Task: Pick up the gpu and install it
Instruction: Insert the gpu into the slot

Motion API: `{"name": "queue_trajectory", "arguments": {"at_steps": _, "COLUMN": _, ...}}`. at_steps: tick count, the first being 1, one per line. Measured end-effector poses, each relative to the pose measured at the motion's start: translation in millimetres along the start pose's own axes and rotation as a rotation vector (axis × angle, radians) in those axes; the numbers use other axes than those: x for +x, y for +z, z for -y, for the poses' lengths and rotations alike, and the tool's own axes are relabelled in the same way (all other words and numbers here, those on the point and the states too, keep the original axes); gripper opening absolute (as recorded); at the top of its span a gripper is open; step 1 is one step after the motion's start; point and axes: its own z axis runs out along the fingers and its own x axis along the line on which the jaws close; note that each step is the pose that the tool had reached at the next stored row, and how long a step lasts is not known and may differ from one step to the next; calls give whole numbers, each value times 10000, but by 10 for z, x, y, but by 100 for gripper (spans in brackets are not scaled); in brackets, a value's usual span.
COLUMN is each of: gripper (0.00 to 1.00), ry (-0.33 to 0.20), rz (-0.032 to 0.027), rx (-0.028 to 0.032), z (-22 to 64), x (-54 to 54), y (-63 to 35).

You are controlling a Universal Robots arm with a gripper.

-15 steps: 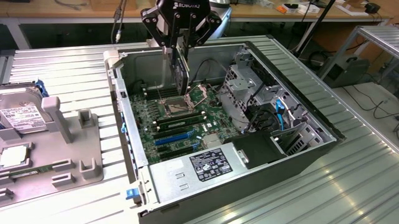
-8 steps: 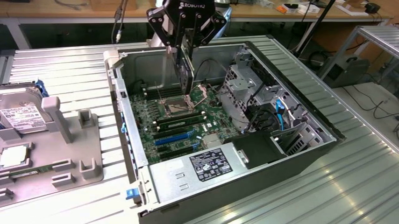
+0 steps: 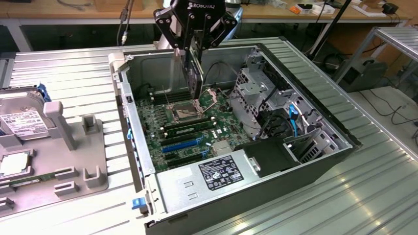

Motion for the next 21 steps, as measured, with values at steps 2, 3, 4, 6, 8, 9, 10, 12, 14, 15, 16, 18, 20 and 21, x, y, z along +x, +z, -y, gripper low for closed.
{"name": "queue_trajectory", "arguments": {"at_steps": 2, "gripper": 27, "ry": -34, "rz": -1, "rx": -1, "z": 0, "x": 0, "y": 0}}
{"name": "queue_trajectory", "arguments": {"at_steps": 3, "gripper": 27, "ry": -58, "rz": -2, "rx": -1, "z": 0, "x": 0, "y": 0}}
{"name": "queue_trajectory", "arguments": {"at_steps": 4, "gripper": 27, "ry": -106, "rz": -5, "rx": -2, "z": 0, "x": 0, "y": 0}}
{"name": "queue_trajectory", "arguments": {"at_steps": 6, "gripper": 27, "ry": -207, "rz": -9, "rx": -3, "z": 0, "x": 0, "y": 0}}
{"name": "queue_trajectory", "arguments": {"at_steps": 8, "gripper": 27, "ry": -294, "rz": -13, "rx": -5, "z": 0, "x": 0, "y": 0}}
{"name": "queue_trajectory", "arguments": {"at_steps": 9, "gripper": 27, "ry": -365, "rz": -16, "rx": -6, "z": 0, "x": 0, "y": 0}}
{"name": "queue_trajectory", "arguments": {"at_steps": 10, "gripper": 27, "ry": -419, "rz": -18, "rx": -7, "z": 0, "x": 0, "y": 0}}
{"name": "queue_trajectory", "arguments": {"at_steps": 12, "gripper": 27, "ry": -505, "rz": -22, "rx": -8, "z": 0, "x": 0, "y": 0}}
{"name": "queue_trajectory", "arguments": {"at_steps": 14, "gripper": 27, "ry": -562, "rz": -25, "rx": -9, "z": 0, "x": 0, "y": 0}}
{"name": "queue_trajectory", "arguments": {"at_steps": 15, "gripper": 27, "ry": -592, "rz": -26, "rx": -10, "z": 0, "x": 0, "y": 0}}
{"name": "queue_trajectory", "arguments": {"at_steps": 16, "gripper": 27, "ry": -618, "rz": -27, "rx": -10, "z": 0, "x": 0, "y": 0}}
{"name": "queue_trajectory", "arguments": {"at_steps": 18, "gripper": 27, "ry": -677, "rz": -30, "rx": -11, "z": 0, "x": 0, "y": 0}}
{"name": "queue_trajectory", "arguments": {"at_steps": 20, "gripper": 27, "ry": -731, "rz": -32, "rx": -12, "z": 0, "x": 0, "y": 0}}
{"name": "queue_trajectory", "arguments": {"at_steps": 21, "gripper": 27, "ry": -767, "rz": -34, "rx": -13, "z": 0, "x": 0, "y": 0}}
